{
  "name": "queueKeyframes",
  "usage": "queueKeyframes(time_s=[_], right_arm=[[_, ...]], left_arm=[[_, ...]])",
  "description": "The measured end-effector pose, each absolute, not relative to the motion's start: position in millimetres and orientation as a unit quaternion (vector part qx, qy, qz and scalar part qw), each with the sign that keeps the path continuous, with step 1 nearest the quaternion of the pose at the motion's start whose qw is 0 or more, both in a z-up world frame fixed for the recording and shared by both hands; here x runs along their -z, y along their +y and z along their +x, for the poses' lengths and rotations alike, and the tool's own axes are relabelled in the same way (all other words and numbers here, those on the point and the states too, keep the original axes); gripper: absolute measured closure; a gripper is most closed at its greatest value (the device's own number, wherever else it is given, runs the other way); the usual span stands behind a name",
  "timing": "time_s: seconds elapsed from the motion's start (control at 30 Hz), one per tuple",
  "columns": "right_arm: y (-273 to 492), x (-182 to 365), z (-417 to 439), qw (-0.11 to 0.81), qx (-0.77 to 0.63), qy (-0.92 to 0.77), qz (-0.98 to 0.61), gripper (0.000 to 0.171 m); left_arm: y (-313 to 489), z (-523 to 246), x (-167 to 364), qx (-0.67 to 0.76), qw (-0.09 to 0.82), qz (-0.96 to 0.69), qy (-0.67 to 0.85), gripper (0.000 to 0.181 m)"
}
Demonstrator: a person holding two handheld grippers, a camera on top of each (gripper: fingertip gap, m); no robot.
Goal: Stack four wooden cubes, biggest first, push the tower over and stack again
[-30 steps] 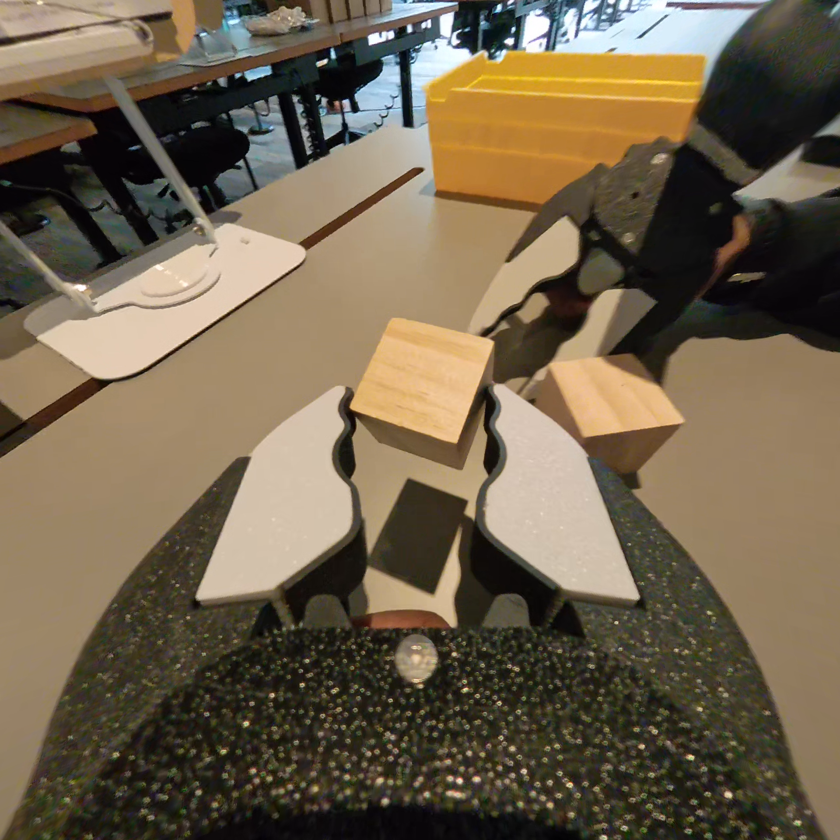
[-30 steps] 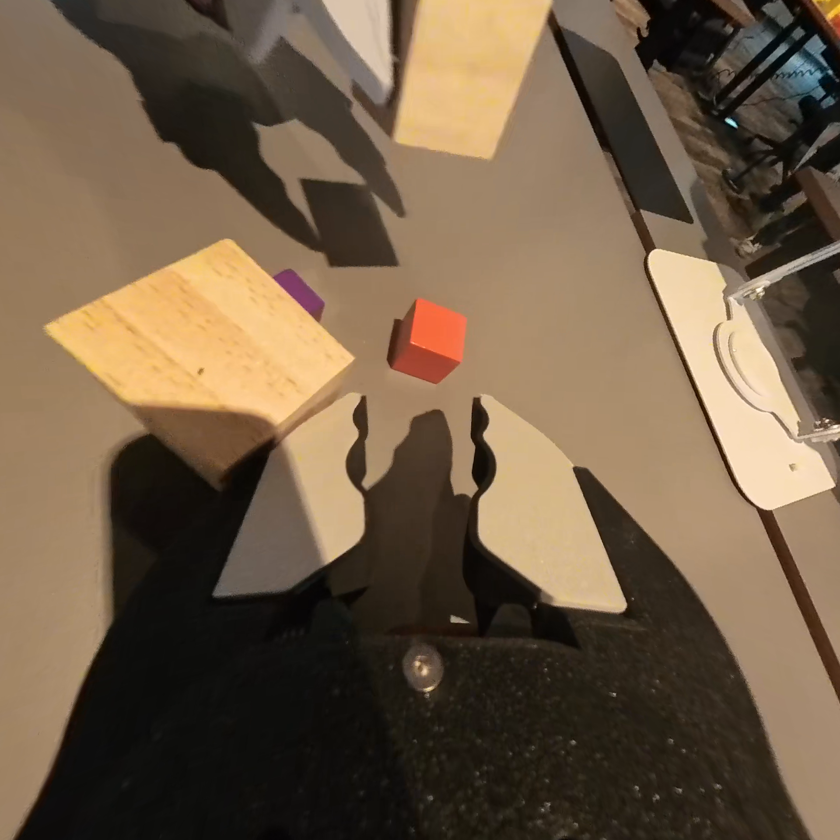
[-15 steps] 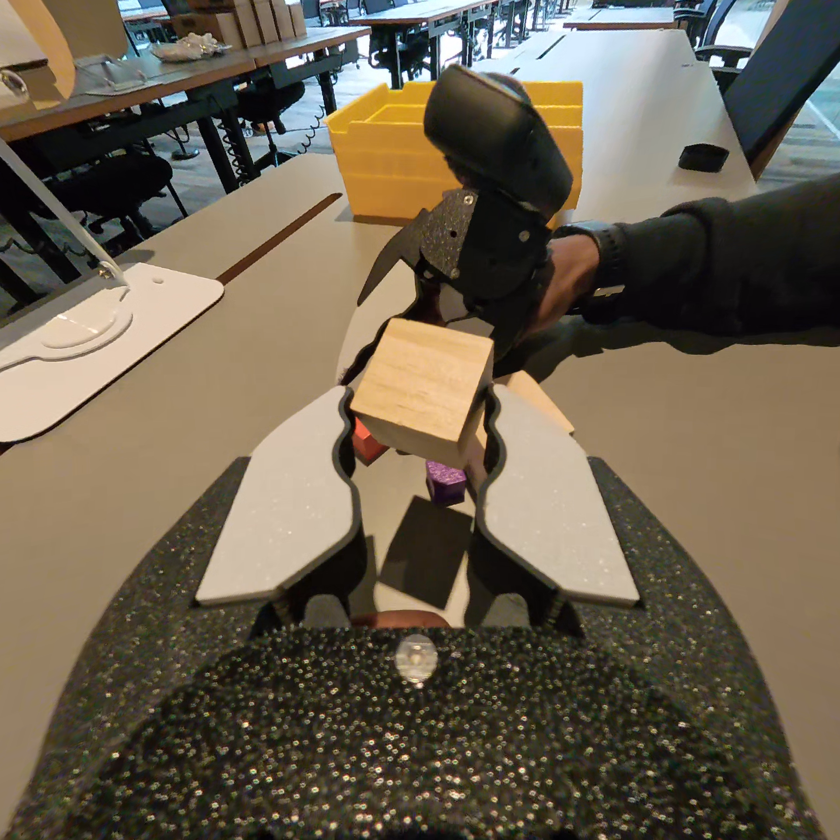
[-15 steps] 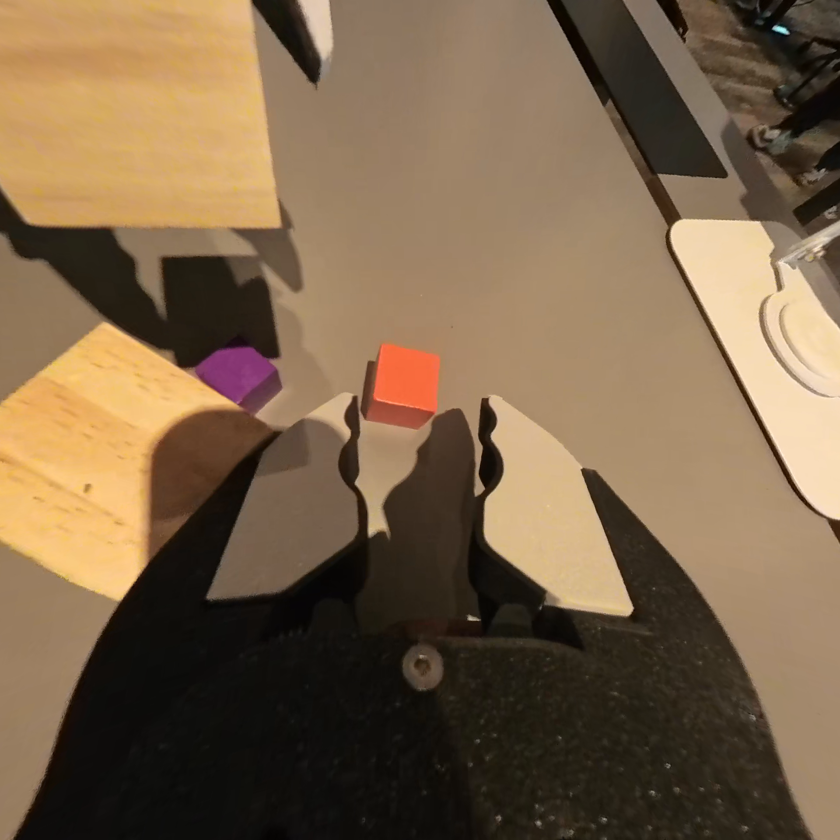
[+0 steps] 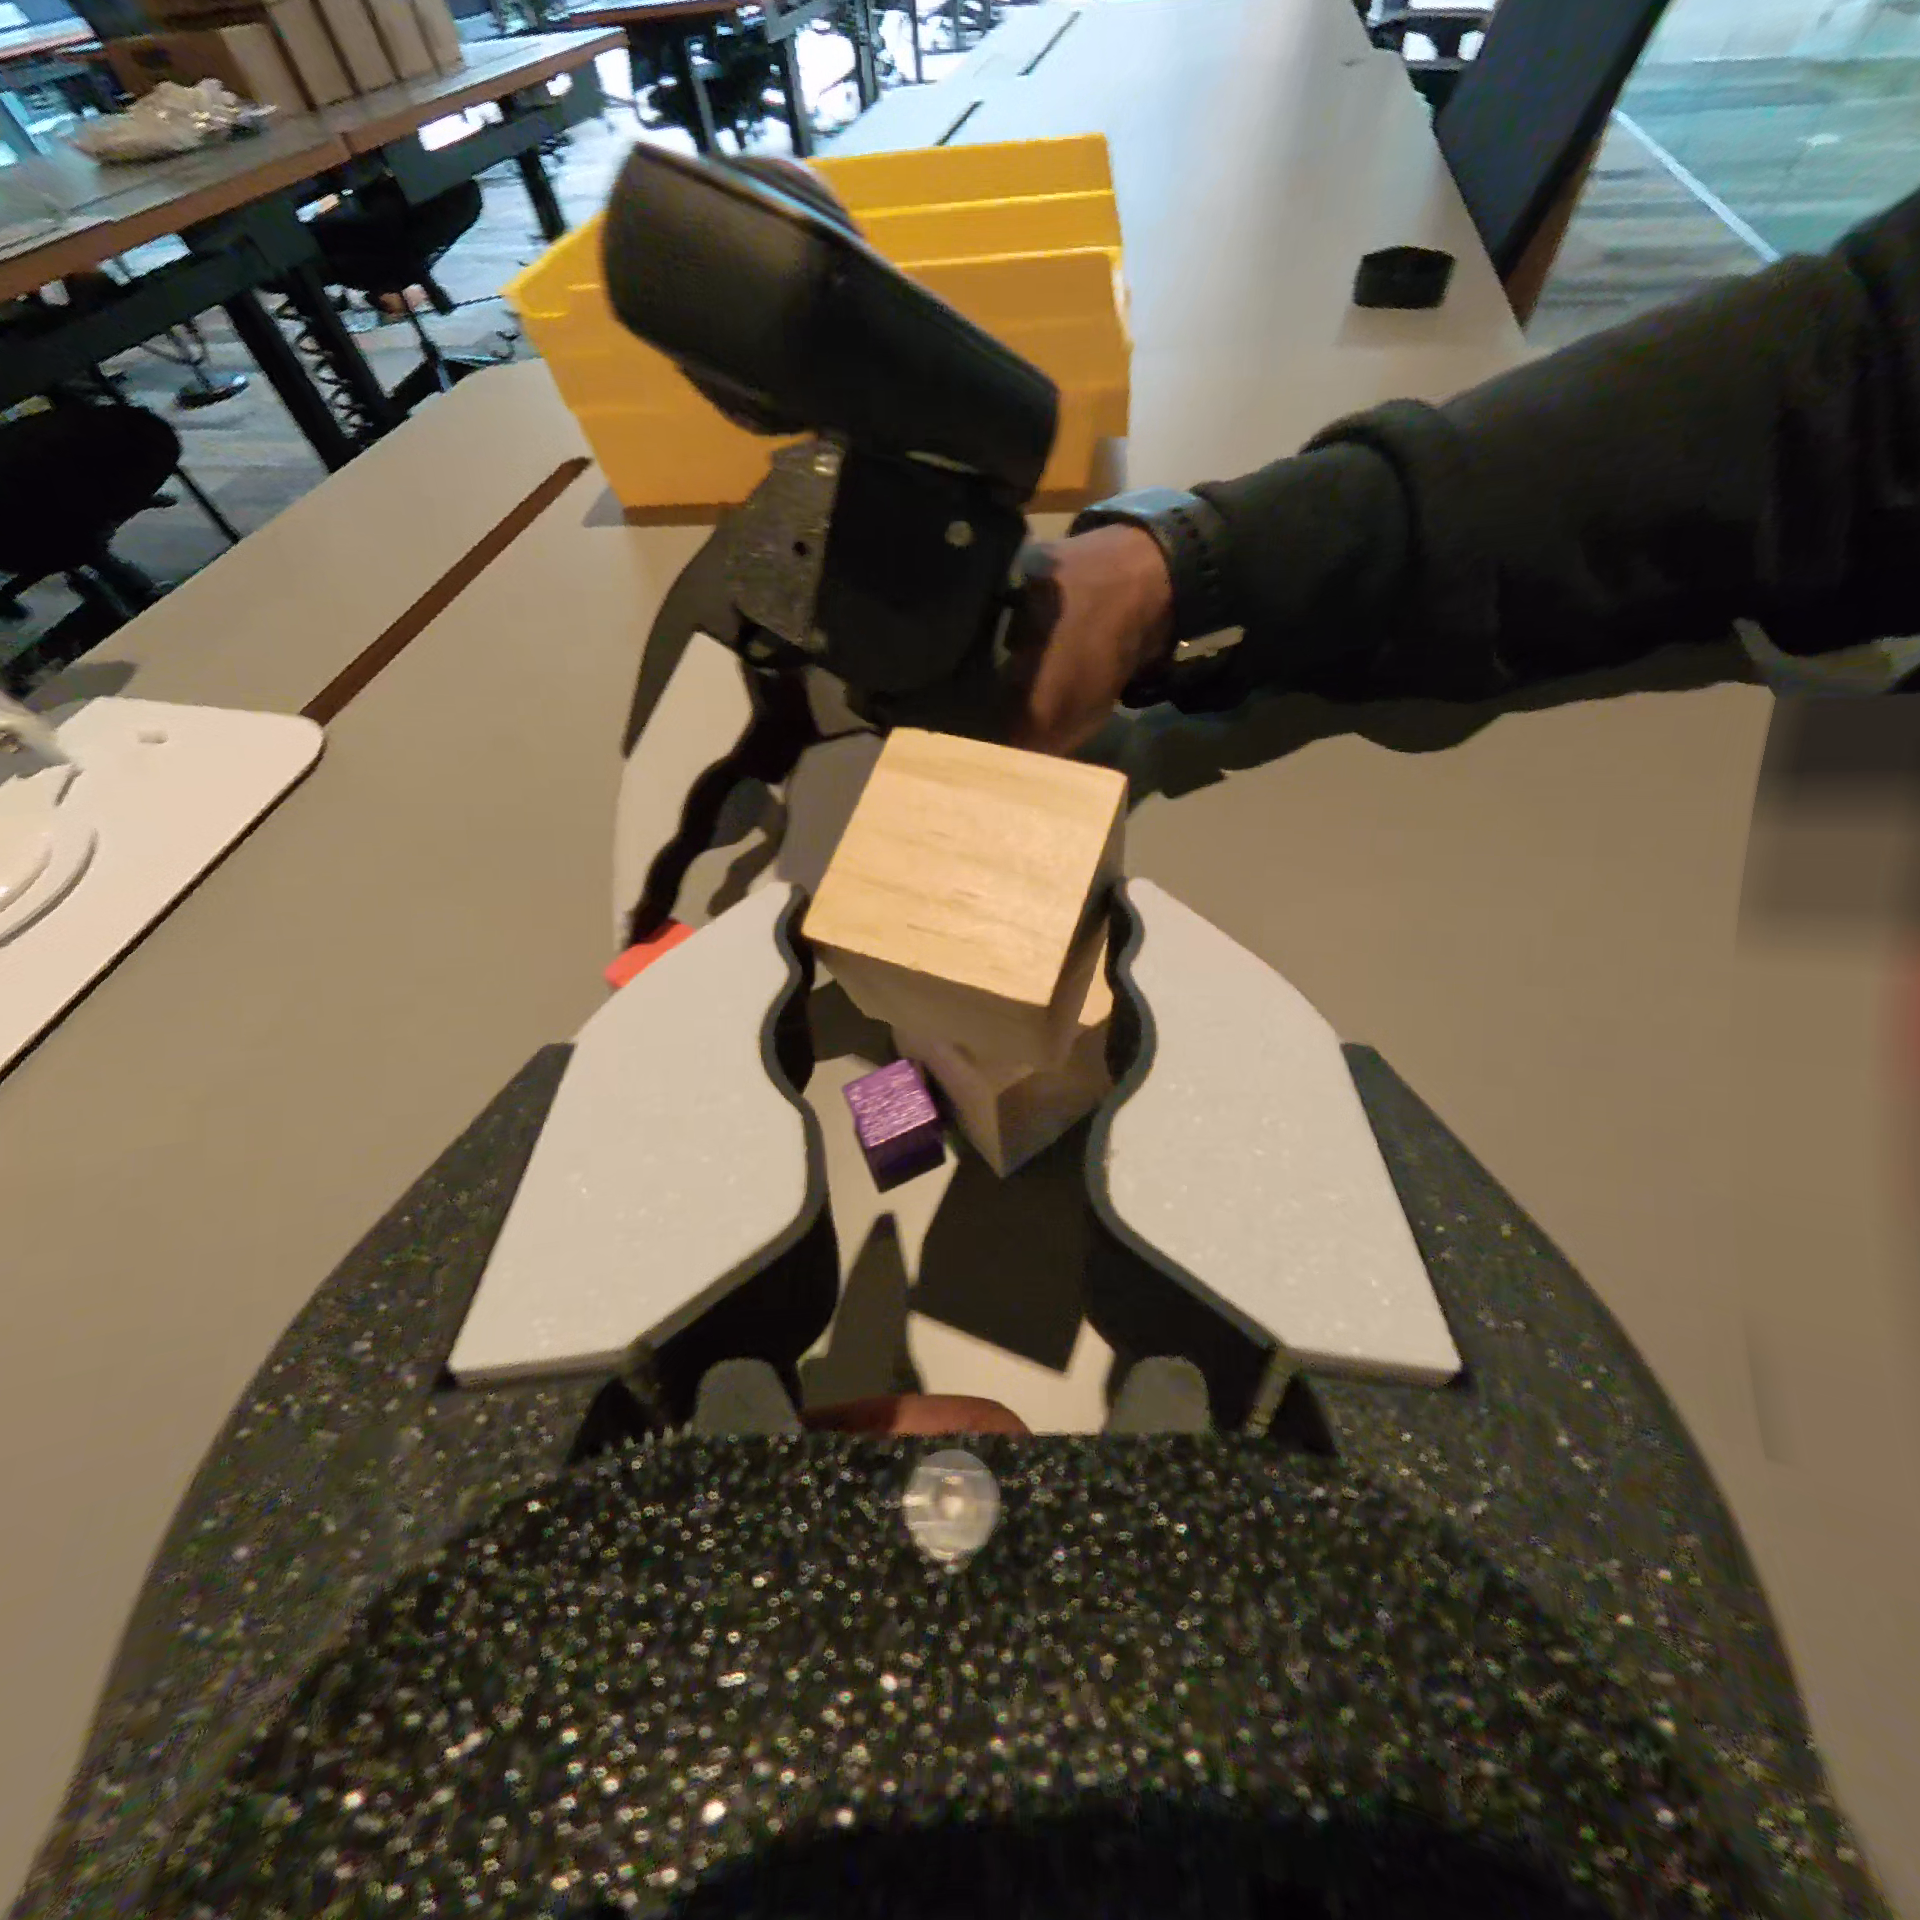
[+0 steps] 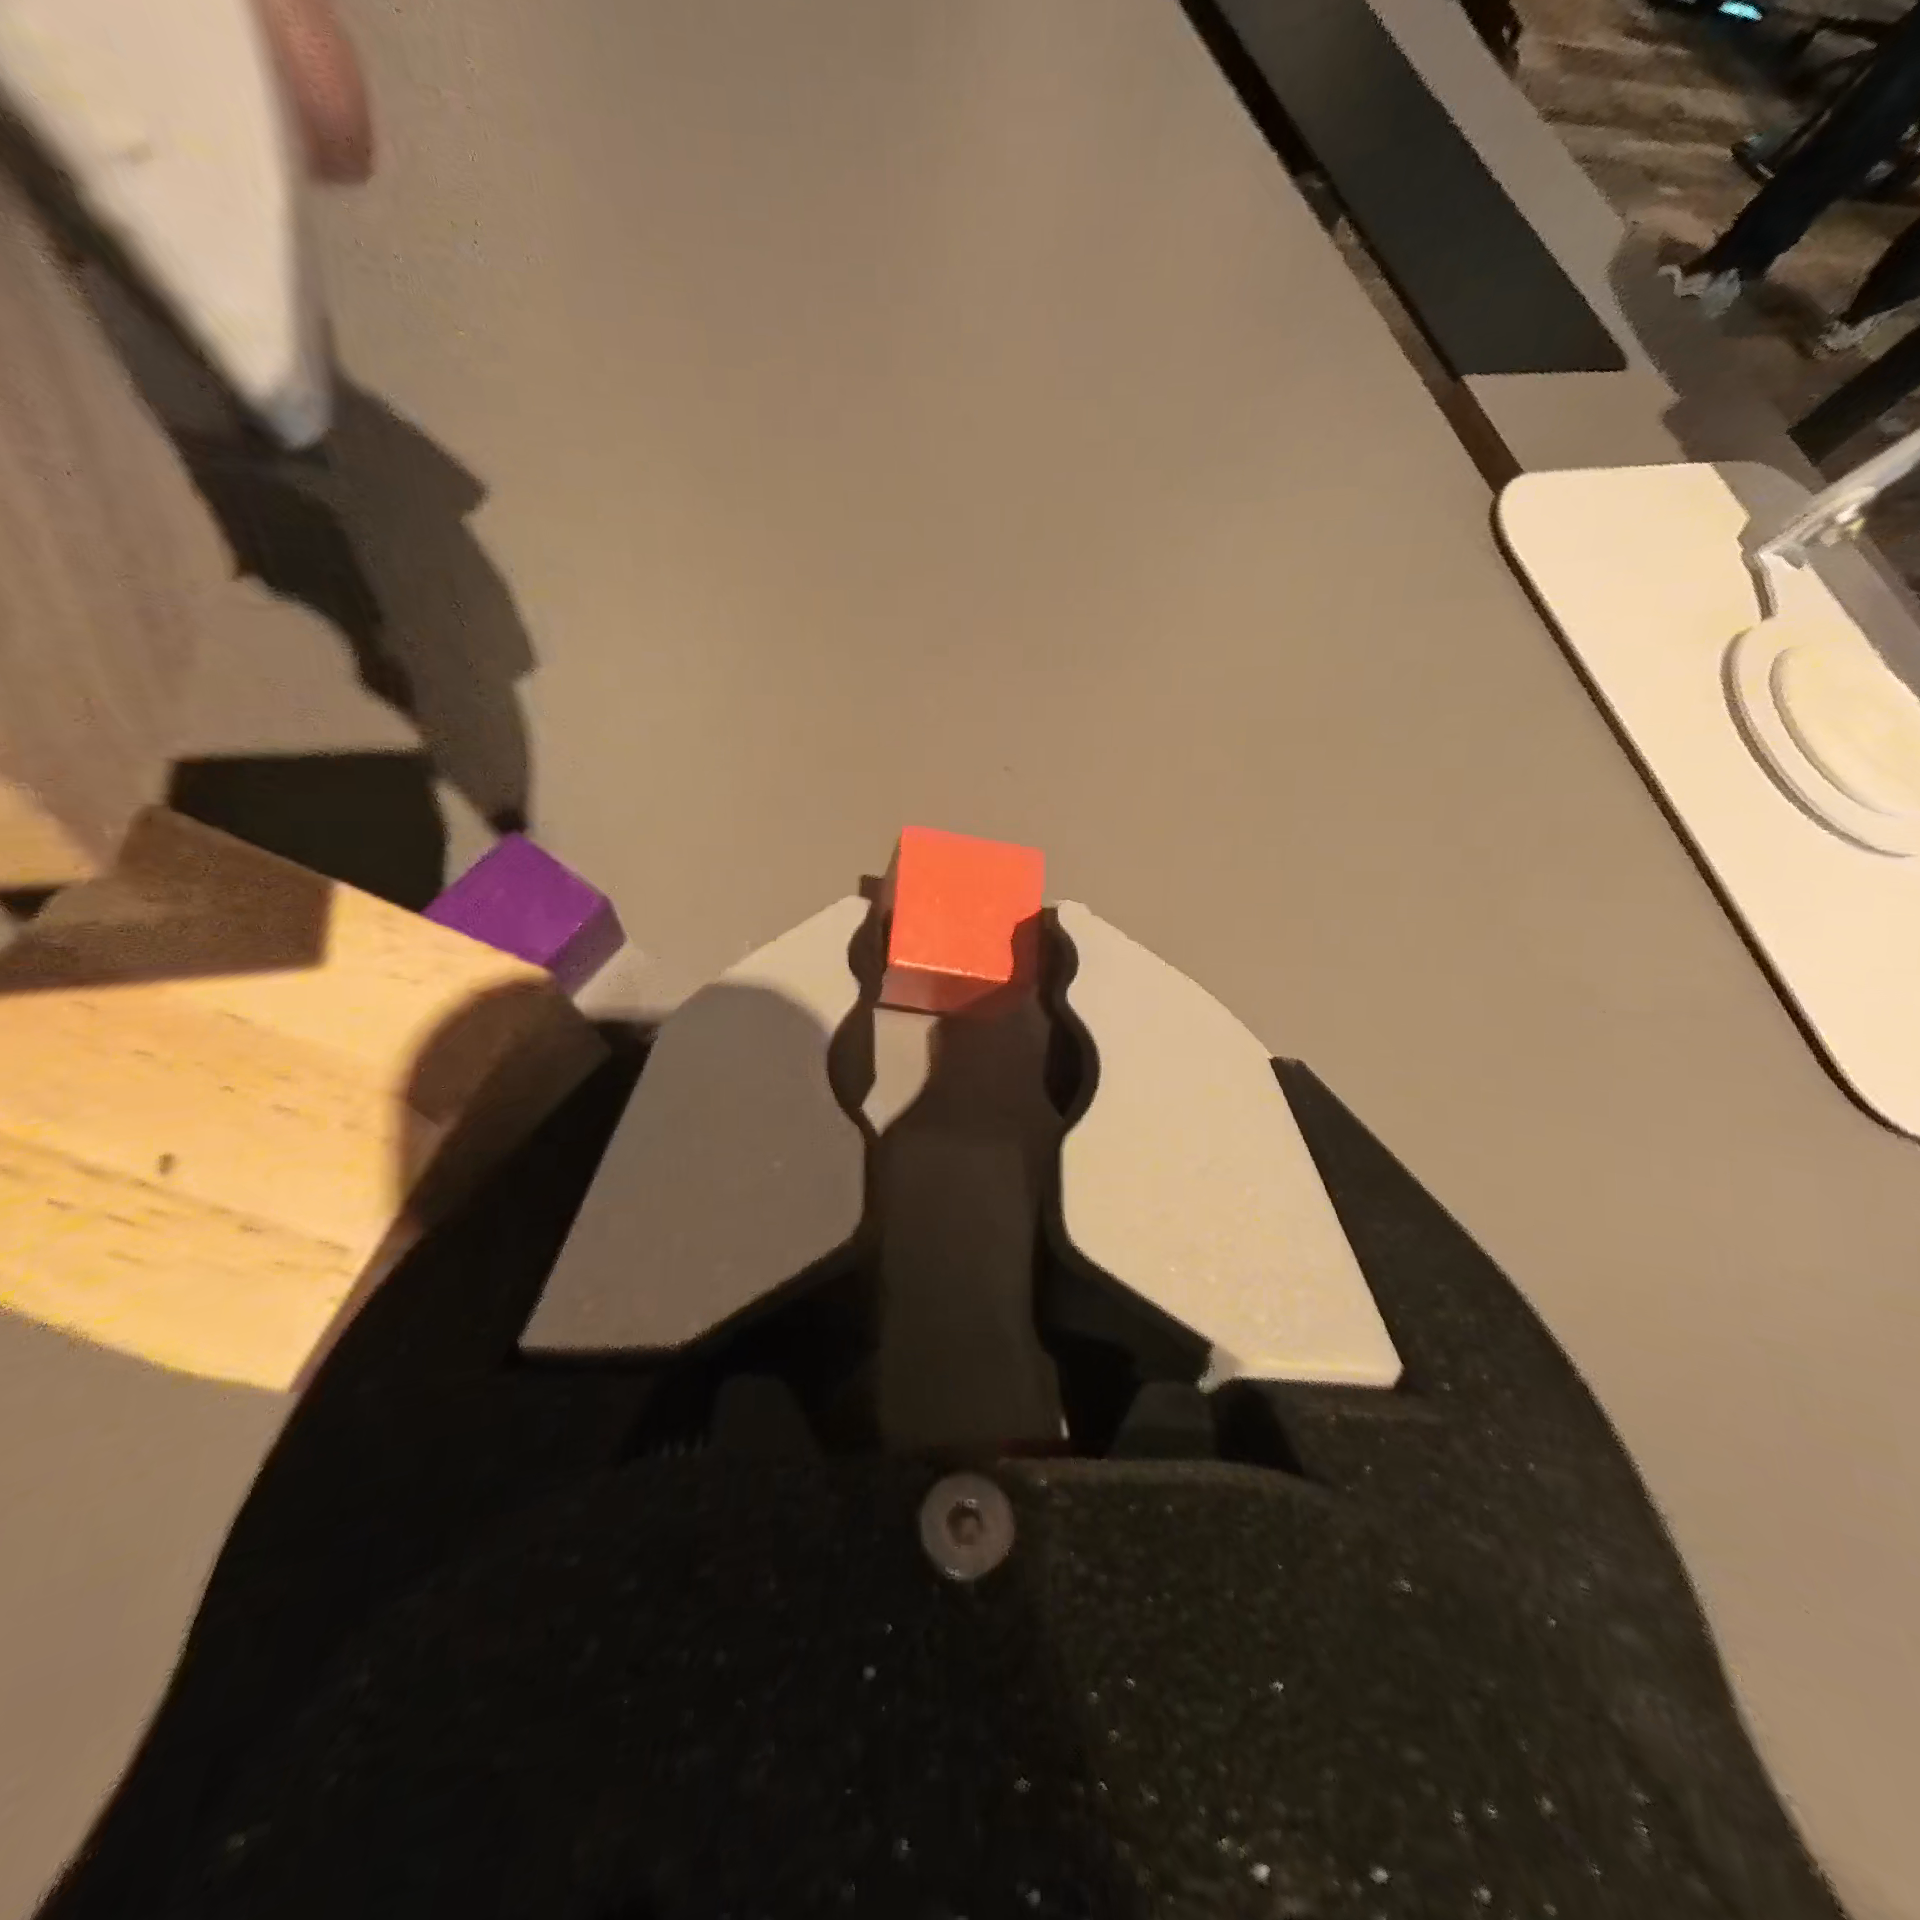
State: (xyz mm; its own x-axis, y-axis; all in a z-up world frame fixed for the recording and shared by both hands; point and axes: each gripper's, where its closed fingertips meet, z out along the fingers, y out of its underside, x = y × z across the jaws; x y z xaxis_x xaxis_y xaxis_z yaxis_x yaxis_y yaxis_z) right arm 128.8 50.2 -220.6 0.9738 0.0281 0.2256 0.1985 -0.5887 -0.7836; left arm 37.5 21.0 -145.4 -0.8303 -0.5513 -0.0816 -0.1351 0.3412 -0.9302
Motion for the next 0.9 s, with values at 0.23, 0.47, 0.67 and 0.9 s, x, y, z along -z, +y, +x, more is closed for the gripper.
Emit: queueKeyframes(time_s=[0.23, 0.47, 0.67, 0.9], right_arm=[[39, 209, 134, 0.488, 0.048, -0.038, -0.871, 0.143], [26, 207, 144, 0.494, 0.039, -0.025, -0.868, 0.143], [22, 204, 146, 0.501, 0.030, -0.020, -0.865, 0.143], [23, 207, 144, 0.494, 0.038, -0.029, -0.868, 0.143]], left_arm=[[11, 33, 157, 0.503, 0.147, -0.145, 0.839, 0.127], [1, 39, 156, 0.480, 0.111, -0.091, 0.865, 0.127], [-6, 37, 169, 0.455, 0.087, -0.059, 0.884, 0.128], [-3, 39, 182, 0.427, 0.087, -0.047, 0.899, 0.128]])
